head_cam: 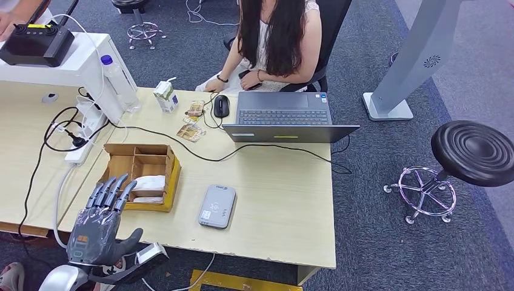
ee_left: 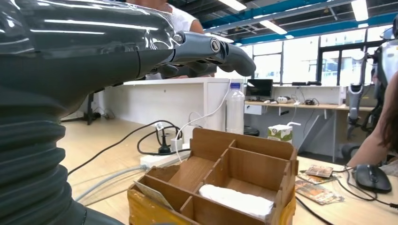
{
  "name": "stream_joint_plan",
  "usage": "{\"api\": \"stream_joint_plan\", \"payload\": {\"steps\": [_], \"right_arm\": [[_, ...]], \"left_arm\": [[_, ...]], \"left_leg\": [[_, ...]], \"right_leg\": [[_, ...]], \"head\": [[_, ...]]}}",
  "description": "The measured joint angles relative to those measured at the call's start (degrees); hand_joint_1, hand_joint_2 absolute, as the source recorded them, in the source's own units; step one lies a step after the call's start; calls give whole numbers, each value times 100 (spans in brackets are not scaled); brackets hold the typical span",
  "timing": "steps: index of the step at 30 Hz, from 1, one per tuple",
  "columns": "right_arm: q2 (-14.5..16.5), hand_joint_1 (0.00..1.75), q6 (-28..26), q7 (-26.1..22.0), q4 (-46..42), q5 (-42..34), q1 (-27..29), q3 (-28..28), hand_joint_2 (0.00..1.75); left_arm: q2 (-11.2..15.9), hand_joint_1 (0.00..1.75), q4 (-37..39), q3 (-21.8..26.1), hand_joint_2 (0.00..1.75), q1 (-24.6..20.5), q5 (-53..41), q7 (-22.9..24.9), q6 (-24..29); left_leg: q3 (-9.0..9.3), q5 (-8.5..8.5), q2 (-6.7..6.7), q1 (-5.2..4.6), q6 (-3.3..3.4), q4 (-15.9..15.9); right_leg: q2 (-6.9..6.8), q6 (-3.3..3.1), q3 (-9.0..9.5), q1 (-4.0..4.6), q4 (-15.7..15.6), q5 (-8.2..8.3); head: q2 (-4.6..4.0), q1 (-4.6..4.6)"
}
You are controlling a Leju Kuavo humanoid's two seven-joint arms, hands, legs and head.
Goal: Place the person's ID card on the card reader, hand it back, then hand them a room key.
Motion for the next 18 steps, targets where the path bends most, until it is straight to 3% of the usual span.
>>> {"api": "stream_joint_plan", "payload": {"steps": [18], "right_arm": [[0, 0, -16, -4, 0, 0, 0, 2, 175]], "left_arm": [[0, 0, 196, 104, 175, 46, 16, 68, 17]], "left_leg": [[1, 0, -5, 0, 0, 0]], "right_leg": [[-6, -1, 3, 0, 0, -1]], "head": [[0, 0]]}}
